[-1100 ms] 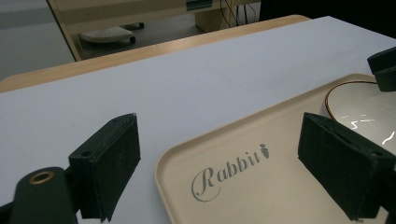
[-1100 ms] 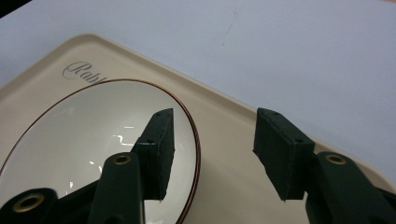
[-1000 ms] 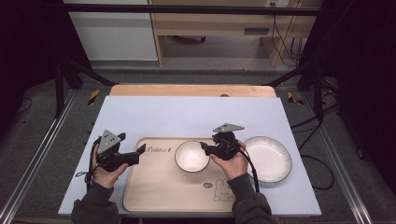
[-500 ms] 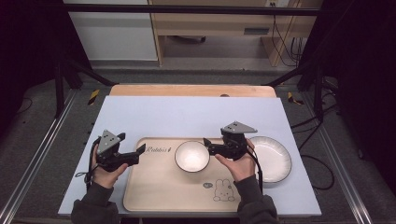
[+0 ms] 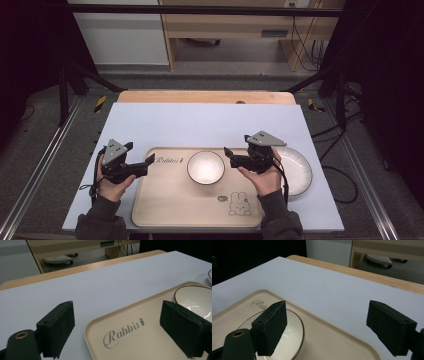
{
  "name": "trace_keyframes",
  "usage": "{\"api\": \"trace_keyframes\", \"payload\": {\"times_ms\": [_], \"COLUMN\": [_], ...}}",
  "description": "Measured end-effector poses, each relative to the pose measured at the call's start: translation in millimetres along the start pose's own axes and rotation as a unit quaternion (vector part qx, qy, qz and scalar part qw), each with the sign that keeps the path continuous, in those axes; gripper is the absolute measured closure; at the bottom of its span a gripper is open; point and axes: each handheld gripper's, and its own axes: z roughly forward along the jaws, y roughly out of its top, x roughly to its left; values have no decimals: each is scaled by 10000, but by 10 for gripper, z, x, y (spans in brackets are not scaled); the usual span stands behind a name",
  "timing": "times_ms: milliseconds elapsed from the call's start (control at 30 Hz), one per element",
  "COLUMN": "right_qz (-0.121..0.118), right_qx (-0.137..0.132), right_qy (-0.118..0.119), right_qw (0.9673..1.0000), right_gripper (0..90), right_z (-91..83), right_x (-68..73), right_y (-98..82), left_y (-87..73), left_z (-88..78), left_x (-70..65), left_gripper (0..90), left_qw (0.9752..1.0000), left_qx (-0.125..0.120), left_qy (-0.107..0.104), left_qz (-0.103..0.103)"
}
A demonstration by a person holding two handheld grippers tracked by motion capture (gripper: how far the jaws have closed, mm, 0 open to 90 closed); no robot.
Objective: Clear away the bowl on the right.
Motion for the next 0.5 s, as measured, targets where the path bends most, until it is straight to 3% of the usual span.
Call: {"api": "trace_keyframes", "payload": {"times_ms": [500], "right_qz": [-42], "right_qx": [22], "right_qy": [-171], "right_qw": [9998], "right_gripper": [174], "right_z": [-172], "right_x": [-109], "right_y": [-143], "left_y": [-20], "left_z": [-1], "left_x": [36], "left_gripper": [120], "left_qw": [10000], "left_qx": [15], "left_qy": [51], "left_qz": [-24]}}
